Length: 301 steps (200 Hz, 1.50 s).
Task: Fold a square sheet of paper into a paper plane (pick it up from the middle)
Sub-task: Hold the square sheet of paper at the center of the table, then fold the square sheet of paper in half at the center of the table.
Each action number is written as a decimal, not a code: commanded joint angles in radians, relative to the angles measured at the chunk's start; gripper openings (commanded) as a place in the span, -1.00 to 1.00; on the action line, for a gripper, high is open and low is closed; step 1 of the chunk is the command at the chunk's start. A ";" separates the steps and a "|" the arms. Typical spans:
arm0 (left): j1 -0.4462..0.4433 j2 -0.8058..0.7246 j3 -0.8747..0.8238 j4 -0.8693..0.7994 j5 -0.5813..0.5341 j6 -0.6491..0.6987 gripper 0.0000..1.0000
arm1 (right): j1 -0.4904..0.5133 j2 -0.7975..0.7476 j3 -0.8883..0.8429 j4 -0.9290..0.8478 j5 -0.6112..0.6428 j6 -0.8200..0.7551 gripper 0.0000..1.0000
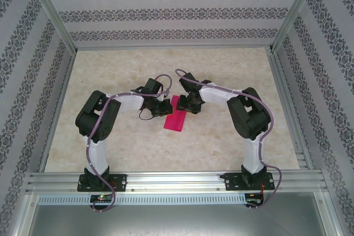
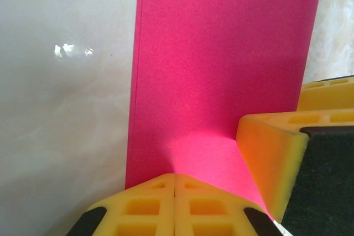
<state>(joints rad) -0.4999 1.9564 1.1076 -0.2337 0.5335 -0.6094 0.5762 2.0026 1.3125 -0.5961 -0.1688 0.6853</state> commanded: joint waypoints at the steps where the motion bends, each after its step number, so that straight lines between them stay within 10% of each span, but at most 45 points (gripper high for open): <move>1: -0.008 0.051 -0.020 -0.128 -0.111 0.021 -0.88 | -0.006 0.068 -0.076 -0.021 0.069 0.012 -0.03; 83: -0.008 0.083 -0.041 -0.152 -0.124 0.020 -0.92 | -0.006 -0.313 -0.165 0.114 0.016 0.069 0.02; 154: -0.008 0.090 -0.036 -0.167 -0.141 0.010 -0.95 | 0.043 -0.174 -0.179 0.309 -0.076 0.148 -0.79; 301: -0.010 0.124 -0.034 -0.233 -0.206 -0.033 -1.00 | -0.005 -0.106 -0.315 0.302 -0.094 0.092 -0.88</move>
<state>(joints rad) -0.5007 1.9724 1.1374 -0.2852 0.5224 -0.6239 0.6010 1.8946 1.0595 -0.2398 -0.2878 0.8185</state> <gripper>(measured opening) 0.057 0.061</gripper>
